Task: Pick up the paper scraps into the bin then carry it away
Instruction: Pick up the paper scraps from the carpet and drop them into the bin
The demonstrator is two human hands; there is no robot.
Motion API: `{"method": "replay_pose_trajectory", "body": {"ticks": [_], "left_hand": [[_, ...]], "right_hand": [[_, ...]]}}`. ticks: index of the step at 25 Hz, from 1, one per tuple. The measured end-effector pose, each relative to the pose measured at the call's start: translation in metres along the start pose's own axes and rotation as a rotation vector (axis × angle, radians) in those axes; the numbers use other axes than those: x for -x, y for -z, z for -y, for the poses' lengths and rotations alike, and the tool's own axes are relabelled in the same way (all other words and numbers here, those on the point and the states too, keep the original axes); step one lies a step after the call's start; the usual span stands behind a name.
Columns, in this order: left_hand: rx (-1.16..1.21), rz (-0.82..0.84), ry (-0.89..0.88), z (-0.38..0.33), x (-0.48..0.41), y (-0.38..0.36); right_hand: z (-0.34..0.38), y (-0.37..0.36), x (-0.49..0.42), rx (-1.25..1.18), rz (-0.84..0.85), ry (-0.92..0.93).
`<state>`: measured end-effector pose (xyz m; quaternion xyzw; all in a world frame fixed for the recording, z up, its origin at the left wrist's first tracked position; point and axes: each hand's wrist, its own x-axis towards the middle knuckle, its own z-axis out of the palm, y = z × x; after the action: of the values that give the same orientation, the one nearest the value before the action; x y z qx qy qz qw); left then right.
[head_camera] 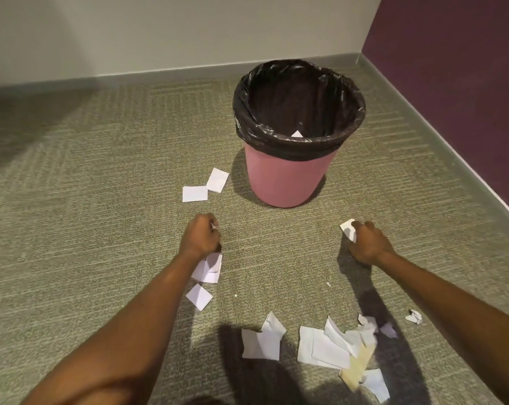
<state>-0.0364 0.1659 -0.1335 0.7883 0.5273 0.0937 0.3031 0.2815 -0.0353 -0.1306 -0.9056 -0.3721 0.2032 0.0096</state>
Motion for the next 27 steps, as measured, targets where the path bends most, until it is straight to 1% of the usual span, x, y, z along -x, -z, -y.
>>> {"method": "replay_pose_trajectory", "body": {"ticks": [3, 5, 7, 9, 11, 15, 18, 21, 23, 25, 27], "left_hand": [[-0.168, -0.015, -0.018, -0.001, -0.022, 0.004], [-0.255, -0.014, -0.020, -0.002, -0.037, 0.007], [-0.334, -0.009, -0.009, 0.002, -0.052, 0.008], [-0.393, 0.005, 0.013, 0.009, -0.066, 0.007], [-0.419, 0.021, 0.037, 0.016, -0.079, 0.003], [-0.429, 0.041, 0.042, 0.026, -0.099, -0.002], [-0.476, 0.059, 0.035, 0.028, -0.111, -0.004], [-0.449, 0.137, 0.106, 0.031, -0.116, -0.011], [-0.488, 0.185, 0.122, 0.035, -0.116, -0.016], [-0.544, 0.166, 0.084, 0.034, -0.116, -0.016], [-0.575, 0.111, 0.045, 0.031, -0.118, -0.014]], "right_hand": [[-0.009, -0.010, -0.012, 0.069, 0.058, 0.023], [-0.015, -0.018, -0.014, 0.172, 0.082, 0.061], [-0.019, -0.023, -0.013, 0.305, 0.077, 0.113], [-0.022, -0.025, -0.016, 0.333, 0.043, 0.153], [-0.025, -0.026, -0.018, 0.340, 0.037, 0.184], [-0.029, -0.021, -0.022, 0.328, 0.098, 0.210], [-0.028, -0.015, -0.026, 0.386, 0.118, 0.240], [-0.023, -0.009, -0.034, 0.433, 0.157, 0.315], [-0.016, -0.005, -0.039, 0.433, 0.171, 0.353], [-0.010, -0.002, -0.038, 0.447, 0.140, 0.378], [-0.003, -0.004, -0.033, 0.483, 0.109, 0.400]]}}
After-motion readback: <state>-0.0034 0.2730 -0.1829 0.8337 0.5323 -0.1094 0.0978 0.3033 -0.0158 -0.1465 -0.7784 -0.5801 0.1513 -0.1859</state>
